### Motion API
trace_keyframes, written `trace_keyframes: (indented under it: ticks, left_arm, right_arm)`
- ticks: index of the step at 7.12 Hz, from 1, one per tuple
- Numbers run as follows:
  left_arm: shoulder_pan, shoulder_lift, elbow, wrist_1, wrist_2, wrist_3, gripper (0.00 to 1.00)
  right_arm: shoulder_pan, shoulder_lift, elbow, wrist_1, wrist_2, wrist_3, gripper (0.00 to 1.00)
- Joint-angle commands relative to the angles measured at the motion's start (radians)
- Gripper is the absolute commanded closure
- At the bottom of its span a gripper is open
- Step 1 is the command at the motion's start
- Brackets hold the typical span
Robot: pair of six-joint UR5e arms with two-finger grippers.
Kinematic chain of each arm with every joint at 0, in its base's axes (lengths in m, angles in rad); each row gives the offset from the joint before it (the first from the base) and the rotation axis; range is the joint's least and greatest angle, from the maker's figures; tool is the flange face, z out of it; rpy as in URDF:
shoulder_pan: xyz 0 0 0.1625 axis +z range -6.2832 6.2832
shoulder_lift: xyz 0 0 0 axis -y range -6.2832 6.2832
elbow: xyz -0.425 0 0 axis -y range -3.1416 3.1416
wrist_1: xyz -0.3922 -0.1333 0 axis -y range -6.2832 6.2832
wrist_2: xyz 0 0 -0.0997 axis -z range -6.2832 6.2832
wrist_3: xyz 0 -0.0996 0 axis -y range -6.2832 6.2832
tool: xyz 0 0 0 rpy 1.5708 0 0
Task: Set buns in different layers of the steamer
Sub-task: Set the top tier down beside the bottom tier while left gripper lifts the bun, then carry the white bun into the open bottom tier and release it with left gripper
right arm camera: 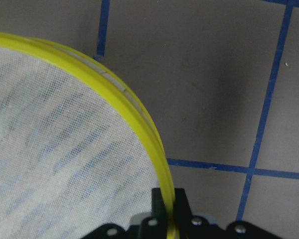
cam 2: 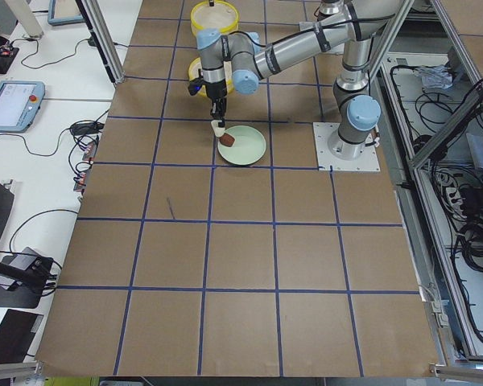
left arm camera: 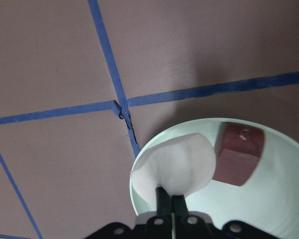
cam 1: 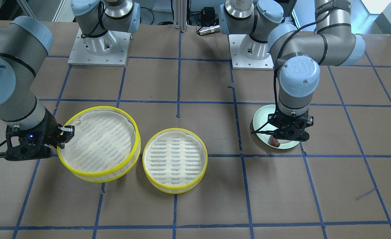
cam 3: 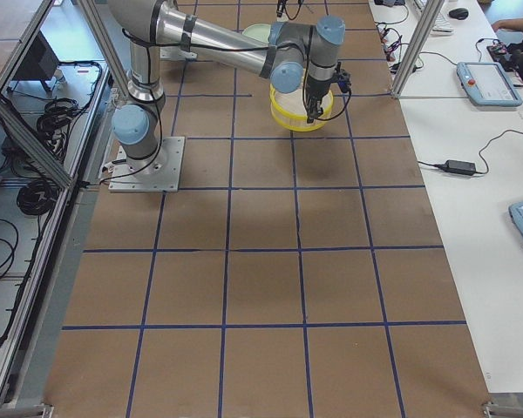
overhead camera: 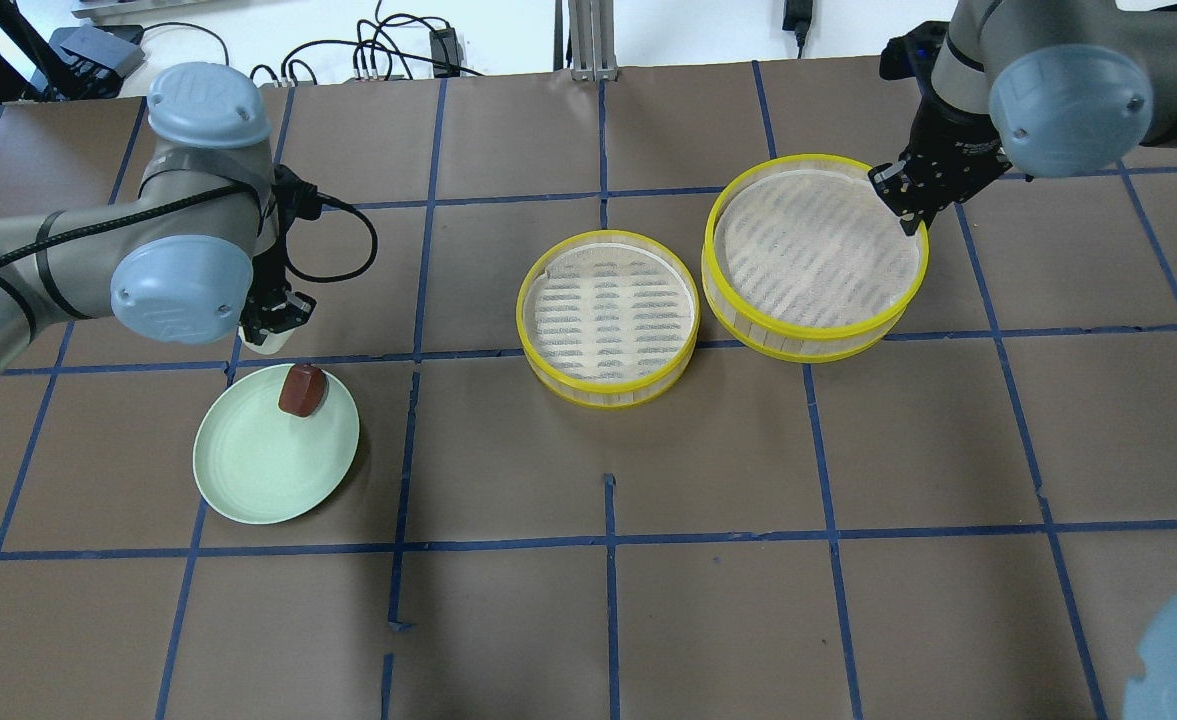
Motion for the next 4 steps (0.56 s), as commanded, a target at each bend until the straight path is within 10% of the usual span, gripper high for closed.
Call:
trace_keyframes:
  ticks: [1,4]
  left_arm:
    - [-0.102,0.003,0.052,0.015,-0.138,-0.117,0.98]
    - [-0.238,-0.124,0.137,0.167,-0.319,-0.245,0.98]
  right_arm:
    - [0.0,0.0,0.005,0.0,0.004,0.002,0.93]
    - [0.0,0.002,0.008,0.0,0.001,0.0,0.93]
